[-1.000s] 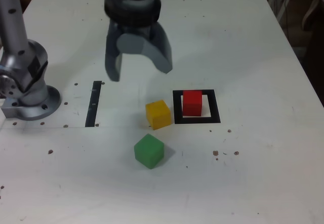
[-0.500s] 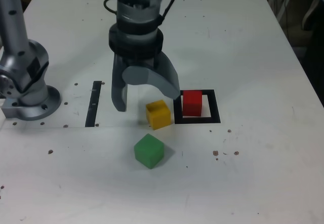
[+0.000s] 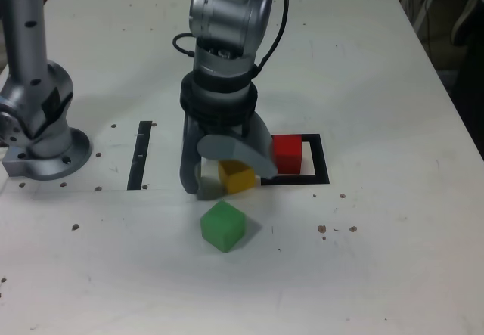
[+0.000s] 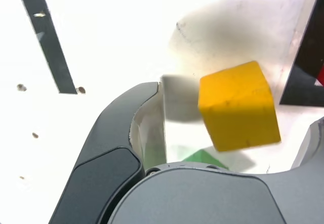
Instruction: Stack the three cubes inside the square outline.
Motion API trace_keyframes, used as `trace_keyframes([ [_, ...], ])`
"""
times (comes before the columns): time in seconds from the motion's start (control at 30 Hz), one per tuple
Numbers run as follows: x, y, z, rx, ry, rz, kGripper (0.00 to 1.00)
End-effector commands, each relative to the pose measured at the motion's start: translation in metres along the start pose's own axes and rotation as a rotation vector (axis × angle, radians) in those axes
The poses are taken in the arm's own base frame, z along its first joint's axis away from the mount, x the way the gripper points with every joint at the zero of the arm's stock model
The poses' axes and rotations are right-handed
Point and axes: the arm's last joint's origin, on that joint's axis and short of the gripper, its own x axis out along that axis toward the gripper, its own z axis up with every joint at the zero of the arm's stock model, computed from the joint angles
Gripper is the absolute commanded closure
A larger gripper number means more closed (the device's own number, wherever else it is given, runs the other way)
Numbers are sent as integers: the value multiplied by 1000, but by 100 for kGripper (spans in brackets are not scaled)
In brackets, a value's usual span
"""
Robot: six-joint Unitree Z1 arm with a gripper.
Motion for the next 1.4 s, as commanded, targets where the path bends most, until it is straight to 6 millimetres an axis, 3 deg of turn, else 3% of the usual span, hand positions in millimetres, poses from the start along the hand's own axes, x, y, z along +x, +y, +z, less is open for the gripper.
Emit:
trace_keyframes([
  [0.0, 6, 1, 0, 1, 10, 2, 0],
  [0.23, 13, 1, 2, 3, 31, -5, 3],
  [0.57, 7, 1, 7, 3, 61, 42, 17],
  [0.67, 3, 1, 11, 4, 74, 66, 25],
  [0.9, 3, 1, 13, 5, 47, 70, 59],
  [1.37, -6, 2, 13, 6, 0, 75, 75],
])
